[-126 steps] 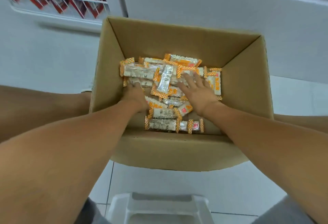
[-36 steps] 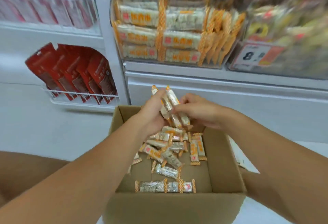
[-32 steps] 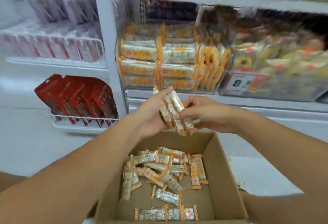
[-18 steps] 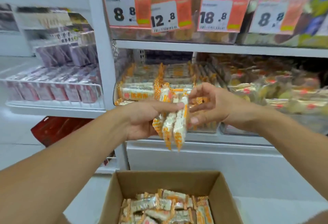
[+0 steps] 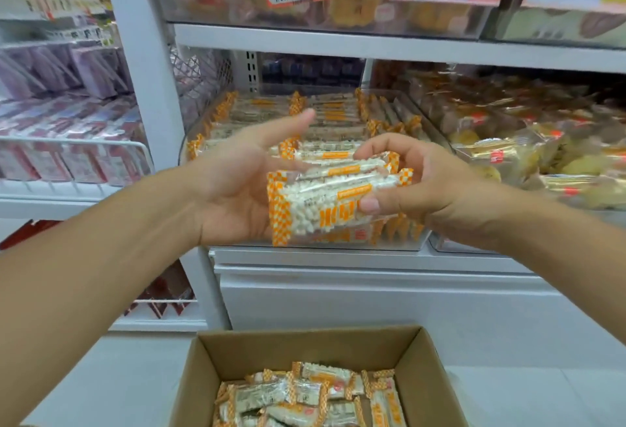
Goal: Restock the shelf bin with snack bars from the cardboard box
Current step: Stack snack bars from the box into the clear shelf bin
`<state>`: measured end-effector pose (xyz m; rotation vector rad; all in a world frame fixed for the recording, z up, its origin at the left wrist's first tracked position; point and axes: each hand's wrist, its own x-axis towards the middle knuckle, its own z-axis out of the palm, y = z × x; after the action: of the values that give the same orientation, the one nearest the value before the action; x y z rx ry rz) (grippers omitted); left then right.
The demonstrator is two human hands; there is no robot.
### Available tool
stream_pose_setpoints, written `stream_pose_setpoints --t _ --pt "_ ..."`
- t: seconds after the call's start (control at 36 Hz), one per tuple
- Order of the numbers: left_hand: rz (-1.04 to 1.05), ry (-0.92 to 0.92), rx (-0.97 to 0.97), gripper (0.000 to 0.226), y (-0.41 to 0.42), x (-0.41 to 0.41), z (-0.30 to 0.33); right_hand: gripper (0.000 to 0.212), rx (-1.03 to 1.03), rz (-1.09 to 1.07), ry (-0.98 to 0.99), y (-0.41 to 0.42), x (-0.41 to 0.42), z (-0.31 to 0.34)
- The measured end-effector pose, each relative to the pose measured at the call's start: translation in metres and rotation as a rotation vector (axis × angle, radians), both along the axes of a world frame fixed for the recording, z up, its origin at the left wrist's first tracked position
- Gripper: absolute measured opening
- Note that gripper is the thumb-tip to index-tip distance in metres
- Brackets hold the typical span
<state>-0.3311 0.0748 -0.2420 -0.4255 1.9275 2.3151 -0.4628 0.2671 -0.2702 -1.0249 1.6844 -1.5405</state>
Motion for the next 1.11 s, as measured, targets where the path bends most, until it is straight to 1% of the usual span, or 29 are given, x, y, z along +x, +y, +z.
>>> stream_pose_setpoints --t 0.06,0.14,0.22,0.31,0.36,0.39,0.42,0.47,0.5,0.53,0.56,0.58,0.61,0.64,0.67,0.69,0.72,0.75,0.78,0.81,0.86,0.89,0.92,0.97,1.06,1.11 --pt "-0.007 -0.038 0.063 0.060 -0.002 0.004 0.000 0.064 0.002 -0.116 0.087 -0.002 0.001 -0.004" --pt "0.096 0.019 0.034 0.051 0.004 0.004 -0.008 0.065 -0.017 -0.232 0.207 -0.006 0.012 -0.009" --pt "0.199 0.078 -0.046 0.037 0.012 0.002 -0.017 0.067 0.020 -0.184 0.266 -0.008 0.022 -0.006" --pt "0.293 0.105 -0.101 0.033 0.011 0.000 -0.024 0.070 0.113 -0.138 0.345 -0.011 0.029 0.000" --pt "0.351 0.100 -0.112 0.029 0.007 -0.002 -0.025 0.068 0.116 -0.143 0.356 -0.014 0.028 0.001" --pt "0.375 0.102 -0.126 0.030 0.004 -0.003 -0.025 0.066 0.101 -0.152 0.366 -0.016 0.026 0.002" --pt "0.400 0.107 -0.151 0.037 -0.002 -0.005 -0.024 0.064 0.078 -0.160 0.375 -0.018 0.026 0.004" --pt "0.475 0.149 -0.229 0.067 -0.013 -0.009 -0.018 0.058 -0.006 -0.175 0.336 -0.023 0.021 0.011" --pt "0.529 0.182 -0.283 0.078 -0.021 -0.010 -0.015 0.054 -0.057 -0.181 0.287 -0.027 0.017 0.016" --pt "0.580 0.231 -0.353 0.075 -0.028 -0.011 -0.012 0.051 -0.104 -0.188 0.229 -0.033 0.014 0.021" --pt "0.628 0.293 -0.469 0.063 -0.036 -0.012 -0.012 0.048 -0.144 -0.200 0.170 -0.038 0.009 0.024" --pt "0.667 0.361 -0.660 0.051 -0.044 -0.012 -0.014 0.044 -0.173 -0.214 0.105 -0.044 0.003 0.027" --pt "0.676 0.412 -0.924 0.040 -0.052 -0.013 -0.017 0.037 -0.182 -0.239 0.046 -0.052 -0.005 0.029" --pt "0.633 0.417 -1.194 0.031 -0.057 -0.012 -0.021 0.028 -0.182 -0.257 0.007 -0.061 -0.010 0.031" --pt "0.559 0.386 -1.415 0.027 -0.062 -0.012 -0.026 0.018 -0.165 -0.283 0.000 -0.070 -0.018 0.031" --pt "0.456 0.339 -1.563 0.028 -0.067 -0.013 -0.033 0.013 -0.141 -0.304 0.001 -0.081 -0.027 0.030" --pt "0.350 0.271 -1.661 0.032 -0.069 -0.014 -0.039 0.011 -0.119 -0.319 0.007 -0.091 -0.035 0.030" --pt "0.265 0.192 -1.743 0.039 -0.070 -0.015 -0.044 0.013 -0.098 -0.336 0.006 -0.106 -0.047 0.030" --pt "0.206 0.133 -1.830 0.048 -0.071 -0.017 -0.049 0.021 -0.074 -0.333 0.013 -0.120 -0.056 0.029" --pt "0.174 0.090 -1.896 0.056 -0.069 -0.019 -0.052 0.037 -0.037 -0.326 0.039 -0.134 -0.065 0.029" --pt "0.171 0.073 -1.940 0.065 -0.068 -0.019 -0.054 0.079 0.094 -0.373 0.171 -0.161 -0.086 0.028" --pt "0.173 0.084 -1.950 0.066 -0.070 -0.019 -0.055 0.090 0.158 -0.395 0.263 -0.171 -0.095 0.028" --pt "0.173 0.100 -1.961 0.067 -0.072 -0.018 -0.055 0.093 0.193 -0.407 0.346 -0.181 -0.104 0.027" --pt "0.160 0.124 -1.986 0.070 -0.076 -0.017 -0.058 0.090 0.202 -0.404 0.466 -0.197 -0.122 0.025" --pt "0.153 0.120 -1.986 0.065 -0.078 -0.016 -0.059 0.077 0.272 -0.349 0.579 -0.209 -0.139 0.024" --pt "0.152 0.100 -1.959 0.062 -0.078 -0.015 -0.059 0.072 0.314 -0.302 0.631 -0.215 -0.153 0.025"
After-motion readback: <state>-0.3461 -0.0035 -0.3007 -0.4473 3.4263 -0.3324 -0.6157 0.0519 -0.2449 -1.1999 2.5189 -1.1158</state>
